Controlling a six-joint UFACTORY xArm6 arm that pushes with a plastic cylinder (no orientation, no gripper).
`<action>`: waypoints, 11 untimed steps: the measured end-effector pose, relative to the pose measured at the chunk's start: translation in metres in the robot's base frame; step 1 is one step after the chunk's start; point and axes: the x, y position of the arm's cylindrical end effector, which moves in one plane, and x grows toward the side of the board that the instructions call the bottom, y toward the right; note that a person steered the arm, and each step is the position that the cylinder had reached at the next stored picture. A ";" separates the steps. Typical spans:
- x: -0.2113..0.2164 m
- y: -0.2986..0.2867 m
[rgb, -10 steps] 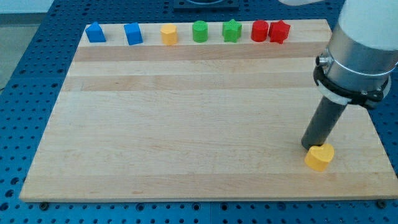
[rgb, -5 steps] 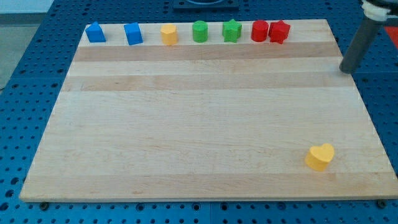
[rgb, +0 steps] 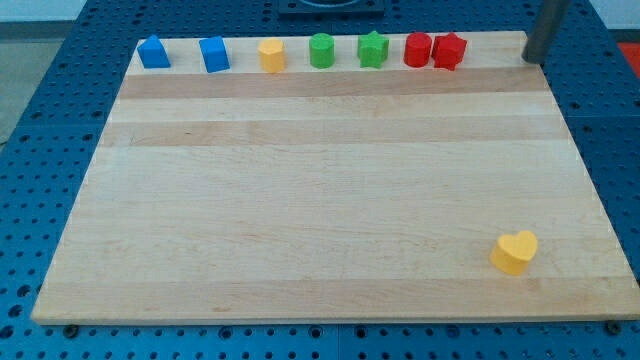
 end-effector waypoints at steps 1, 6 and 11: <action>-0.040 -0.016; -0.041 -0.047; -0.041 -0.124</action>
